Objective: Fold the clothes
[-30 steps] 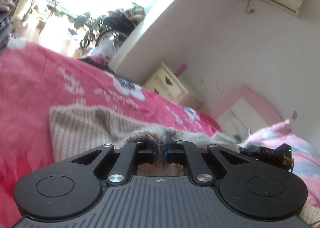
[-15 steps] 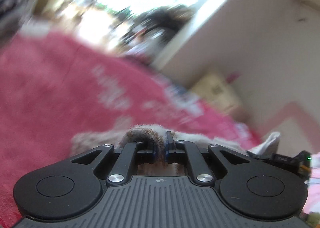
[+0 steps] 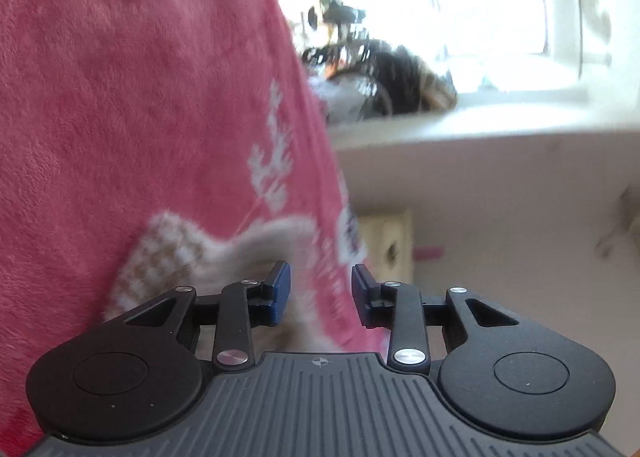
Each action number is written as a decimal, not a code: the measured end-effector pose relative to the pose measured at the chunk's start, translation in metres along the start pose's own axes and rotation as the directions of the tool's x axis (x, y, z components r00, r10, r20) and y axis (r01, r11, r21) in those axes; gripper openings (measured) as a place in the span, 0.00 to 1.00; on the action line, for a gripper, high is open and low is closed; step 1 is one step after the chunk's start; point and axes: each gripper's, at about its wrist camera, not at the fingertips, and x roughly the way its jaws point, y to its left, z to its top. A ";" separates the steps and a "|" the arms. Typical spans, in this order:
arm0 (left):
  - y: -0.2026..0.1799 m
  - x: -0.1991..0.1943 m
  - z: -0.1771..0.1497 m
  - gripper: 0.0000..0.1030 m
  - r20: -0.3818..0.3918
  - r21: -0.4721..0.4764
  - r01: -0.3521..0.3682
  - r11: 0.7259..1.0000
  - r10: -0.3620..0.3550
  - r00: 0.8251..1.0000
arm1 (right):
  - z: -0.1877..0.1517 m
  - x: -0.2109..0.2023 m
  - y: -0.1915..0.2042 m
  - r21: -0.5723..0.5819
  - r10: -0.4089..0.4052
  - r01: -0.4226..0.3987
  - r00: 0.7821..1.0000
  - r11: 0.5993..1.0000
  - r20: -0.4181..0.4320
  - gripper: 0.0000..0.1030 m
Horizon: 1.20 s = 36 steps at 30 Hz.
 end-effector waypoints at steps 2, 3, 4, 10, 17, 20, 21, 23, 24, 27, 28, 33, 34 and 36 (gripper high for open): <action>-0.007 -0.005 0.003 0.36 0.018 -0.001 0.008 1.000 -0.008 1.000 | -0.004 -0.021 -0.001 -0.021 -0.015 0.015 1.000 1.000 0.003 0.61; -0.011 -0.008 0.003 0.36 0.017 0.008 0.005 1.000 -0.005 1.000 | -0.006 -0.032 -0.001 -0.031 -0.022 0.023 1.000 0.999 0.005 0.62; -0.016 -0.011 0.003 0.36 0.010 0.022 -0.001 1.000 0.000 1.000 | -0.008 -0.043 -0.001 -0.043 -0.031 0.031 1.000 0.999 0.004 0.61; -0.050 -0.059 -0.040 0.42 -0.161 0.281 -0.001 0.960 0.048 0.986 | -0.059 -0.119 0.009 -0.115 -0.088 0.081 0.995 0.990 -0.056 0.64; -0.013 -0.124 -0.132 0.49 -0.328 0.405 -0.033 0.914 0.180 0.927 | -0.138 -0.160 -0.057 0.039 -0.154 0.159 0.982 0.987 -0.107 0.71; 0.020 -0.131 -0.152 0.49 -0.284 0.383 -0.100 0.918 0.220 0.933 | -0.146 -0.153 -0.088 0.139 -0.130 0.138 0.989 0.981 -0.065 0.73; 0.029 -0.132 -0.156 0.49 -0.267 0.373 -0.118 0.920 0.228 0.936 | -0.144 -0.151 -0.094 0.153 -0.122 0.126 0.992 0.980 -0.040 0.73; 0.042 -0.132 -0.159 0.49 -0.230 0.354 -0.149 0.923 0.241 0.943 | -0.139 -0.147 -0.105 0.181 -0.107 0.103 0.994 0.978 0.009 0.72; 0.046 -0.133 -0.159 0.49 -0.215 0.346 -0.160 0.924 0.244 0.946 | -0.136 -0.144 -0.110 0.196 -0.101 0.094 0.995 0.976 0.027 0.71; 0.051 -0.133 -0.150 0.50 -0.186 0.324 -0.164 0.932 0.233 0.955 | -0.127 -0.136 -0.115 0.190 -0.084 0.072 0.995 0.979 0.053 0.71; 0.053 -0.133 -0.146 0.50 -0.186 0.305 -0.157 0.939 0.221 0.957 | -0.125 -0.133 -0.114 0.176 -0.079 0.068 0.995 0.982 0.053 0.71; 0.062 -0.128 -0.134 0.53 -0.190 0.212 -0.121 0.970 0.162 0.968 | -0.121 -0.122 -0.122 0.190 -0.046 0.030 0.996 0.981 0.080 0.71; 0.064 -0.126 -0.134 0.53 -0.188 0.199 -0.116 0.973 0.154 0.970 | -0.121 -0.121 -0.123 0.193 -0.039 0.022 0.995 0.981 0.088 0.71; 0.066 -0.123 -0.133 0.53 -0.177 0.173 -0.111 0.979 0.142 0.974 | -0.119 -0.119 -0.125 0.196 -0.033 0.013 0.995 0.981 0.097 0.71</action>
